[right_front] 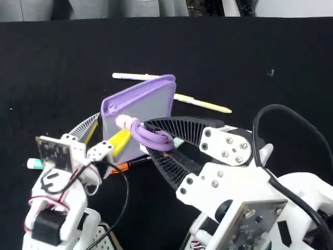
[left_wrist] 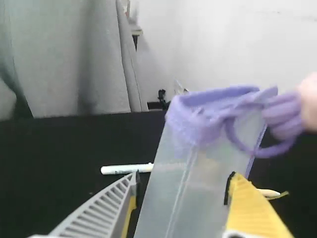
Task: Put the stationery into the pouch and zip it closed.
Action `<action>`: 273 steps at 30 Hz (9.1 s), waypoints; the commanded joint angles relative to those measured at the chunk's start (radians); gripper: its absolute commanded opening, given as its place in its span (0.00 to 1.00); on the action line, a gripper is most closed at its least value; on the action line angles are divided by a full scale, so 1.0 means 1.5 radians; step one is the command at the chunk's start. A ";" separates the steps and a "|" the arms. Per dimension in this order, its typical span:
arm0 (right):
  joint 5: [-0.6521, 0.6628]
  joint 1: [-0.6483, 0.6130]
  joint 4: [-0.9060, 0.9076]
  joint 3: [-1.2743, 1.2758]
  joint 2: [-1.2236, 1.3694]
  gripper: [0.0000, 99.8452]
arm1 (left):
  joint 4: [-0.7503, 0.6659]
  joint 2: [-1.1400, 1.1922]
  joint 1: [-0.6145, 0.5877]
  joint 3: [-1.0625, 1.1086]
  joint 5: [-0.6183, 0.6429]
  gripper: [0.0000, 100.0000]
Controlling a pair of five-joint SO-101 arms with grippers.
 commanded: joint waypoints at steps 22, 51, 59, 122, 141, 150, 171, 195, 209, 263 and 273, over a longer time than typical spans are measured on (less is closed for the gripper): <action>0.030 -0.005 0.012 -0.023 0.002 0.01 | -0.066 0.001 0.151 0.041 -0.119 0.19; 0.024 0.363 -0.418 0.305 0.002 0.01 | -0.004 -0.001 0.163 0.031 -0.179 0.03; 0.014 0.497 -0.674 0.468 0.007 0.01 | 0.079 -0.002 0.122 -0.067 -0.168 0.03; -0.280 0.521 -0.059 -0.651 0.721 0.01 | 0.081 -0.001 0.044 -0.016 -0.010 0.37; -0.281 0.524 -0.055 -0.688 0.714 0.01 | 0.021 0.027 -0.290 -0.189 -0.005 0.33; -0.342 0.529 -0.026 -0.727 0.652 0.01 | -0.066 0.160 -0.350 0.029 -0.195 0.31; -0.392 0.467 0.066 -0.722 0.454 0.01 | 0.007 0.018 -0.636 0.290 -0.053 0.31; -0.393 0.465 0.073 -0.719 0.455 0.01 | 0.055 0.154 -0.650 0.086 0.095 0.31; -0.393 0.465 0.073 -0.719 0.455 0.01 | 0.051 0.781 -0.651 -0.168 0.185 0.31; -0.393 0.464 0.073 -0.718 0.455 0.01 | 0.137 1.227 -0.652 -0.560 0.326 0.03; -0.361 0.397 0.025 -0.711 0.455 0.01 | 0.433 1.106 -0.598 -0.961 0.325 0.03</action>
